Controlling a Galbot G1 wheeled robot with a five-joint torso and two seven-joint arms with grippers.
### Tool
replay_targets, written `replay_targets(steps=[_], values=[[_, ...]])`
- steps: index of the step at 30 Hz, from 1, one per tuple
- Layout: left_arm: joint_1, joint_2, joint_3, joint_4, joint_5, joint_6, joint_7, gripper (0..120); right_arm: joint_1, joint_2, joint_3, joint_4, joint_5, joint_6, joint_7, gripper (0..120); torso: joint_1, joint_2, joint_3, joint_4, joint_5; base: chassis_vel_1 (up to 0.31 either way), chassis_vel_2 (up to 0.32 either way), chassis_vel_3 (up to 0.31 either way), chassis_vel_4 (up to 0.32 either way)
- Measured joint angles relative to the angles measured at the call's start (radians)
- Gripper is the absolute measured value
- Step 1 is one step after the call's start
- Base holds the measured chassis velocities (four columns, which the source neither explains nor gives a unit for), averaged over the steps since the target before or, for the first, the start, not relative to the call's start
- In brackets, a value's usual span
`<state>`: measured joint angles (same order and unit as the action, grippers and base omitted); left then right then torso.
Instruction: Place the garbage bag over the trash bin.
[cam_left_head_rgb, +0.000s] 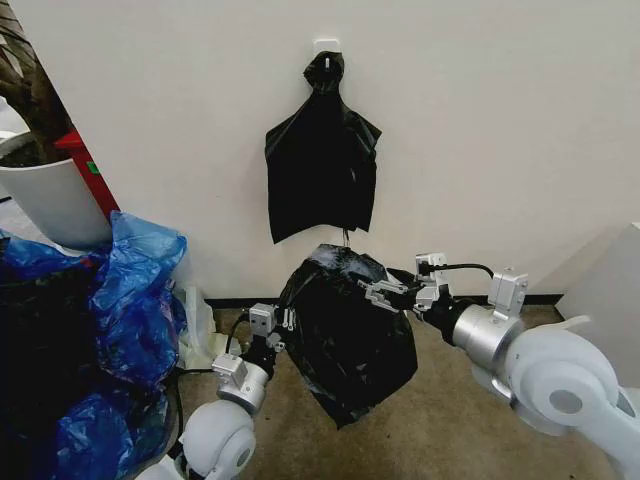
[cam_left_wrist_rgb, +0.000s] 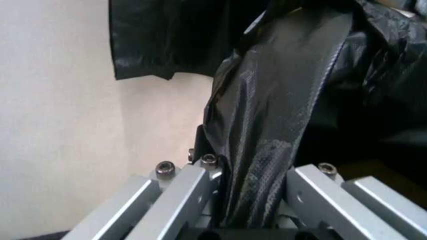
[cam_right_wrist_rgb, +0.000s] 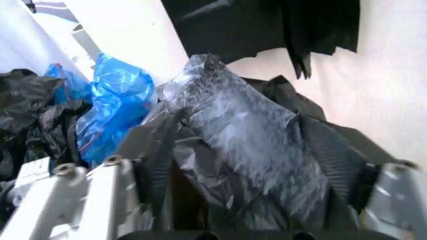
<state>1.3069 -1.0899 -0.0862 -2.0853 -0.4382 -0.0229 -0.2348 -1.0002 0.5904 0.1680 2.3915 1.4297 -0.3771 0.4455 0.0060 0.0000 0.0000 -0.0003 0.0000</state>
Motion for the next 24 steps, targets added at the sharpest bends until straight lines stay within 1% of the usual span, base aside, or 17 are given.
replay_targets(steps=[2,3,4,5,8,9,10,12,16,17,24], values=[[0.000,0.001,0.000,-0.001,-0.001,-0.001,0.005,4,-0.003,-0.003,0.000,-0.003,-0.007,0.002,0.000,58,0.000,0.000,0.000,0.0000,0.0001,0.000,0.000,0.000,0.000],[0.000,0.001,0.000,-0.001,-0.001,-0.001,0.005,4,-0.003,-0.003,0.000,-0.003,-0.007,0.002,0.000,58,0.000,0.000,0.000,0.0000,0.0001,0.000,0.000,0.000,0.000],[0.000,0.001,0.000,-0.002,-0.001,-0.002,0.006,4,-0.004,-0.004,0.000,-0.005,-0.010,0.002,0.000,53,0.000,0.000,0.000,0.0000,0.0000,0.000,0.000,0.000,0.000],[0.000,0.001,0.000,-0.003,-0.002,-0.002,0.007,4,-0.006,-0.005,0.001,-0.006,-0.013,0.003,0.000,52,0.000,0.000,0.000,0.0000,0.0000,0.000,0.000,0.000,0.000],[0.000,-0.002,0.000,-0.007,-0.002,-0.003,0.008,4,-0.014,-0.012,0.005,-0.009,-0.021,0.010,0.000,36,0.000,0.000,0.000,0.0000,0.0000,0.000,0.000,0.000,0.000],[0.000,-0.002,0.000,-0.008,-0.002,-0.003,0.008,4,-0.015,-0.013,0.005,-0.009,-0.022,0.011,0.000,32,0.000,0.000,0.000,0.0000,0.0000,0.000,0.000,0.000,0.000],[0.000,-0.002,0.000,-0.008,-0.002,-0.003,0.008,4,-0.015,-0.013,0.005,-0.009,-0.022,0.011,0.000,32,0.000,0.000,0.000,0.0000,0.0000,0.000,0.000,0.000,0.000],[0.001,-0.003,0.001,-0.010,-0.002,-0.003,0.008,4,-0.018,-0.014,0.006,-0.008,-0.026,0.013,0.000,22,0.000,0.000,0.000,0.0000,0.0000,0.000,0.000,0.000,0.000],[0.005,-0.001,0.000,-0.014,-0.002,-0.007,0.009,4,-0.025,-0.012,0.003,-0.010,-0.061,0.016,0.000,8,0.000,0.000,0.000,0.0001,0.0001,0.000,0.000,0.000,0.000],[0.006,-0.001,-0.001,-0.015,-0.002,-0.010,0.012,4,-0.031,-0.014,0.003,-0.012,-0.088,0.017,-0.001,1,0.000,0.000,0.000,0.0001,0.0001,0.000,0.000,0.000,0.000],[0.012,-0.002,-0.001,-0.014,0.006,-0.020,0.037,4,-0.028,-0.029,0.009,-0.014,-0.144,0.021,0.001,0,0.000,0.000,0.000,0.0000,0.0000,0.000,0.000,0.000,0.000]])
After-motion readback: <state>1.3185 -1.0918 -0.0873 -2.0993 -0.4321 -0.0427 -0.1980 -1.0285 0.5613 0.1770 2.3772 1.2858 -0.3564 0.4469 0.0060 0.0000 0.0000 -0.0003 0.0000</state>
